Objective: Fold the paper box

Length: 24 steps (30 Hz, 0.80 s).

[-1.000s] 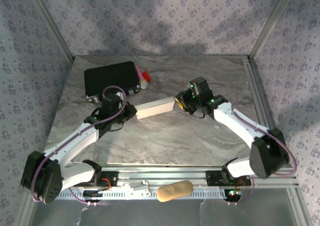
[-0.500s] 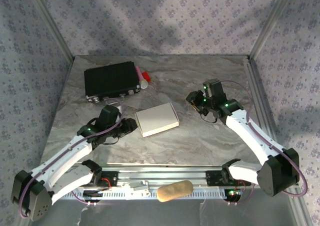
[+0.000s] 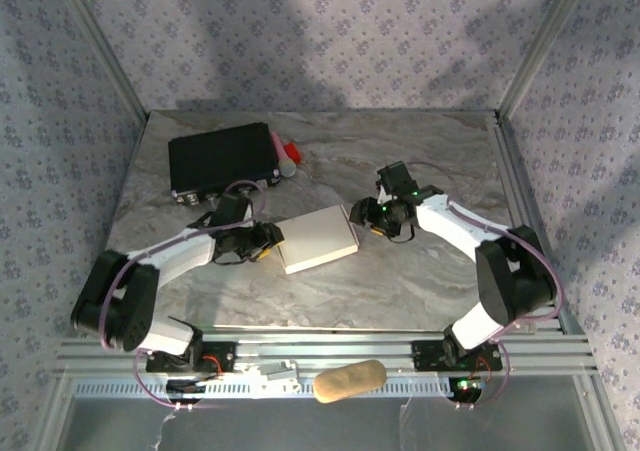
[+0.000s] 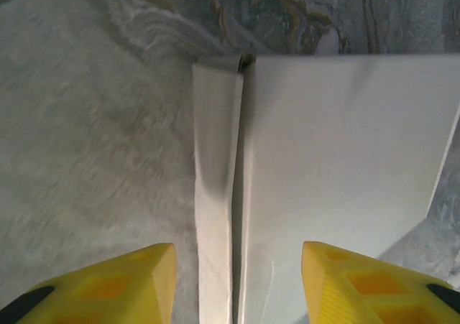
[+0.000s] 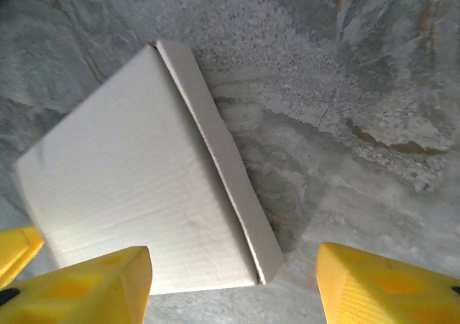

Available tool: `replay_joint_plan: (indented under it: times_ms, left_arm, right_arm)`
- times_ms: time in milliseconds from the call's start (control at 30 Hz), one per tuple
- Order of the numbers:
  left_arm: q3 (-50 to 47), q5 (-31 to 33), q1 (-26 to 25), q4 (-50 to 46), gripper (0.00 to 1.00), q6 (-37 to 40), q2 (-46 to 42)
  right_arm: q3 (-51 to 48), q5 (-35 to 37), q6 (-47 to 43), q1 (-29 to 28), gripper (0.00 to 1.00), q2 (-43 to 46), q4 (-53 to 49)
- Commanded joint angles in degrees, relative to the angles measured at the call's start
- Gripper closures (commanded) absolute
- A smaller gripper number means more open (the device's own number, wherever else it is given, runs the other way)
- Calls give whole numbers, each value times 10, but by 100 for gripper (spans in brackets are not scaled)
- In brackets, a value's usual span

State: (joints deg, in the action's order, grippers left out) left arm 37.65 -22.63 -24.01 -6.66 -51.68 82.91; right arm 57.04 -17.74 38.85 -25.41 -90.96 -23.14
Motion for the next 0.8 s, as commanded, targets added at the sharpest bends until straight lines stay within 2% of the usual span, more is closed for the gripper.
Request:
replay_joint_plan:
  times_ms: [0, 133, 267, 367, 400, 433, 467, 500, 533, 567, 667, 767]
  left_arm:
    - [34, -23, -6, 84, 52, 3, 47]
    - [78, -22, -26, 99, 52, 12, 105]
    - [130, -3, -52, 88, 53, 27, 146]
    - [153, 14, -59, 74, 53, 40, 158]
    - [154, 23, -59, 71, 52, 44, 153]
    - [154, 33, -60, 64, 51, 49, 145]
    - [152, 49, -59, 54, 48, 56, 130]
    - [148, 65, -59, 43, 31, 62, 110]
    - [142, 78, -59, 37, 8, 68, 85]
    - [134, 94, -60, 27, 1, 79, 53]
    - [137, 195, -82, -47, 0, 138, -49]
    - [130, 301, -102, -105, 0, 186, -151]
  right_arm:
    - [9, -18, -24, -7, 37, -18, 25]
    - [-22, -3, -14, -6, 37, -7, 45]
    - [-68, 46, -4, -3, 36, 55, 49]
    - [-96, 107, -1, -3, 24, 132, 35]
    - [-101, 133, -3, -3, 3, 161, 21]
    - [-101, 157, -6, -3, 1, 187, 5]
    - [-97, 196, -3, -4, 1, 214, -21]
    - [-90, 237, 4, -5, 1, 240, -51]
    - [-81, 272, 3, -4, 1, 259, -81]
    - [-69, 302, 0, -4, 1, 281, -109]
    - [-48, 439, -22, -32, 1, 346, -171]
    - [-61, 550, -46, -73, 1, 426, -173]
